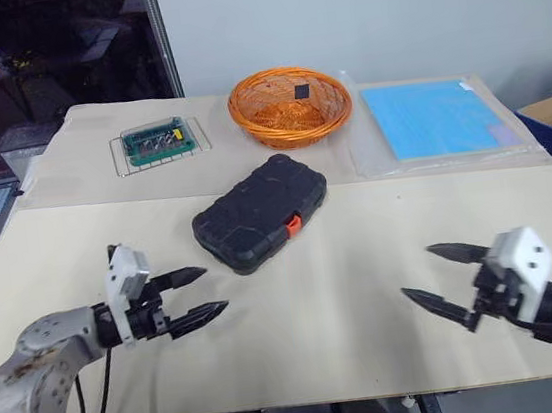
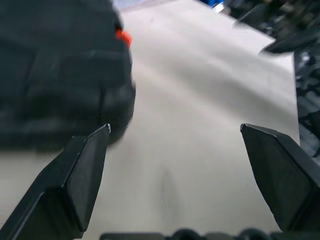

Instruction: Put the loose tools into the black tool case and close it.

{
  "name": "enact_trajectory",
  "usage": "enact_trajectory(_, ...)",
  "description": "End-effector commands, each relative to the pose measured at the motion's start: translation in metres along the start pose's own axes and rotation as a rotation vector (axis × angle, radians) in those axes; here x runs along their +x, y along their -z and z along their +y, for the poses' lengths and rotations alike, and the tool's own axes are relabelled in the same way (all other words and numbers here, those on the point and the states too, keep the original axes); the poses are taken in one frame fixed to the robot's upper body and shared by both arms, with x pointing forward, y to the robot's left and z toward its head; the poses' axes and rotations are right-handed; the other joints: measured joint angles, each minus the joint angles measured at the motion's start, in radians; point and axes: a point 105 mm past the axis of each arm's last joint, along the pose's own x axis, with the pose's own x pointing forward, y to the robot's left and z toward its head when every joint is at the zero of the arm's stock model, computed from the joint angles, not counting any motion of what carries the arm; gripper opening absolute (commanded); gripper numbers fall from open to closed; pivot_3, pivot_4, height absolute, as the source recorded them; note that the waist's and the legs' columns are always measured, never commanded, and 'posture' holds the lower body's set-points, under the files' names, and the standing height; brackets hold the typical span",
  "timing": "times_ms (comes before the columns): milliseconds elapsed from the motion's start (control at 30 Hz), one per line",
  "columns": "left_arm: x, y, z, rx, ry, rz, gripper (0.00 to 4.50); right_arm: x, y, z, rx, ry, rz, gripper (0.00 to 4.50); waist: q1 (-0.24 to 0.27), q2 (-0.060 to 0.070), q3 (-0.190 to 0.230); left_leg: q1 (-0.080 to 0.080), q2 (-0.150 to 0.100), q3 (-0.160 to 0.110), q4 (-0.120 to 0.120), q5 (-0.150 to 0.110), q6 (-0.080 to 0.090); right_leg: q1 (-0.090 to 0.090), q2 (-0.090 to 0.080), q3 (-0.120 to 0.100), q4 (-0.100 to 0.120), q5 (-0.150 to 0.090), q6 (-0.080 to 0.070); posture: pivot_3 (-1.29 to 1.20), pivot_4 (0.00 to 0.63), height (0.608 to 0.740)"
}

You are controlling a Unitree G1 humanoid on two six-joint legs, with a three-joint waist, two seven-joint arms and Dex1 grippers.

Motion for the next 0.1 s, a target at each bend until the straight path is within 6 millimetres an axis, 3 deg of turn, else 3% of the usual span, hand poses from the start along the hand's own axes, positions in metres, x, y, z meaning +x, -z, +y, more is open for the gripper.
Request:
enact_trajectory(33, -0.0170, -0.0043, -0.0074, 0.053, -0.020, 0.005, 4.50, -0.0256, -0.0137, -0.0014, -0.069, -0.007, -0.007, 4.37, -0.001, 0.000, 0.000, 0.001, 0.000, 0.000, 0.000, 0.000, 0.000, 0.000, -0.001, 0.000, 0.000, 0.000, 0.000, 0.00, 0.150, 0.740)
enact_trajectory(100, -0.0188, -0.0035, -0.0078, 0.046, -0.026, 0.005, 4.50, -0.0286, -0.0120, -0.0006, -0.070, -0.018, 0.007, 4.37, -0.001, 0.000, 0.000, 0.003, 0.000, 0.000, 0.000, 0.000, -0.001, 0.001, -0.002, 0.000, 0.000, 0.000, -0.001, 0.00, 0.150, 0.740)
